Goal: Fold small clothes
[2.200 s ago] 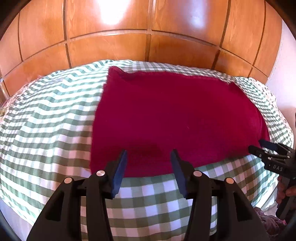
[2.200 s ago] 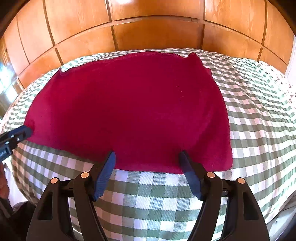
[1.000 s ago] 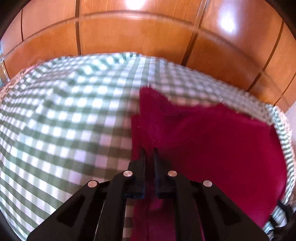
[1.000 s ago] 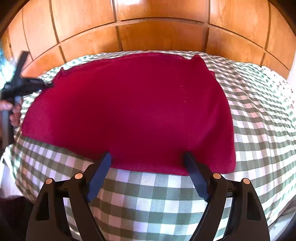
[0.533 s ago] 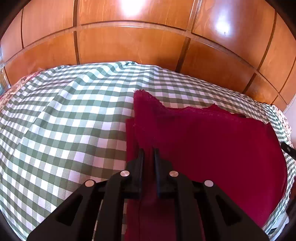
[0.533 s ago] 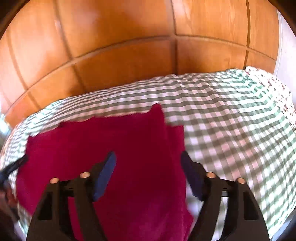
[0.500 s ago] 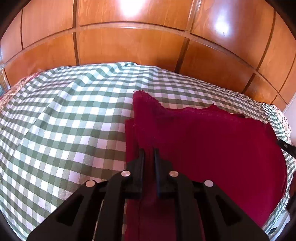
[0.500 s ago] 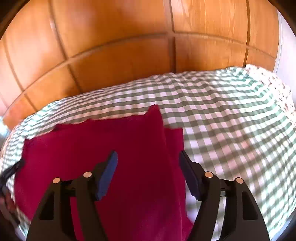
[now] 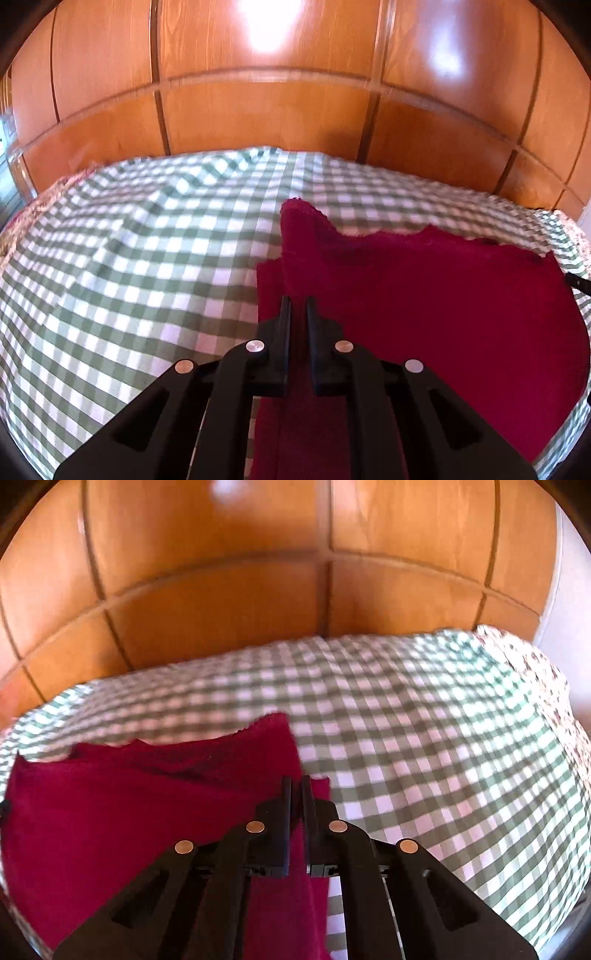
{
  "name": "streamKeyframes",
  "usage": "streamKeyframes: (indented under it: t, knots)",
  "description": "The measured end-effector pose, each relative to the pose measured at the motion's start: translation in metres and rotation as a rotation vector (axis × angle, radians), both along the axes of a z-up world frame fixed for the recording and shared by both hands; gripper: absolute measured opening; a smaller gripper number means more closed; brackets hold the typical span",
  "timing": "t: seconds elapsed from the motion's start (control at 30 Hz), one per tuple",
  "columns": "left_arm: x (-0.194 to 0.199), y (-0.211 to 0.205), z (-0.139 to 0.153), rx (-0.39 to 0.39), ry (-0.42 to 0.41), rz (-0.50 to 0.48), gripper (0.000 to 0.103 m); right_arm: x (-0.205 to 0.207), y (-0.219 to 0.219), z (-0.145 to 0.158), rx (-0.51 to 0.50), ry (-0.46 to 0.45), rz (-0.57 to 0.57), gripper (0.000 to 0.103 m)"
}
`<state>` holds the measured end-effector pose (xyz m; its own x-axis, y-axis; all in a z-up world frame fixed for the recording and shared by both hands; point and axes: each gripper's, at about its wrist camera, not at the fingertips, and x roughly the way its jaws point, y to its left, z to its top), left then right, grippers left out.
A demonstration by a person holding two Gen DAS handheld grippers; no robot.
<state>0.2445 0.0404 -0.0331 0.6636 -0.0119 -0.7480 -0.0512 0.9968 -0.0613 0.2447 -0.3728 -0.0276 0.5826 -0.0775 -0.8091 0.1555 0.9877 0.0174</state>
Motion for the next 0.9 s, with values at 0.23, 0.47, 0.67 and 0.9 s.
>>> streamKeyframes:
  t: [0.23, 0.47, 0.67, 0.9]
  knots:
    - [-0.004, -0.003, -0.003, 0.029, 0.003, 0.002, 0.010, -0.004, -0.015, -0.028, 0.069, 0.007, -0.052, 0.002]
    - [-0.013, -0.003, 0.004, 0.020, -0.018, -0.001, 0.011, -0.010, -0.028, -0.022, 0.114, -0.009, -0.114, 0.039]
    - [-0.017, -0.004, 0.005, 0.023, -0.027, -0.008, 0.011, -0.009, -0.019, 0.003, 0.136, -0.067, -0.063, 0.056]
    - [-0.016, -0.005, 0.002, 0.025, -0.021, -0.007, 0.011, 0.016, 0.003, -0.005, 0.102, -0.004, 0.000, 0.061]
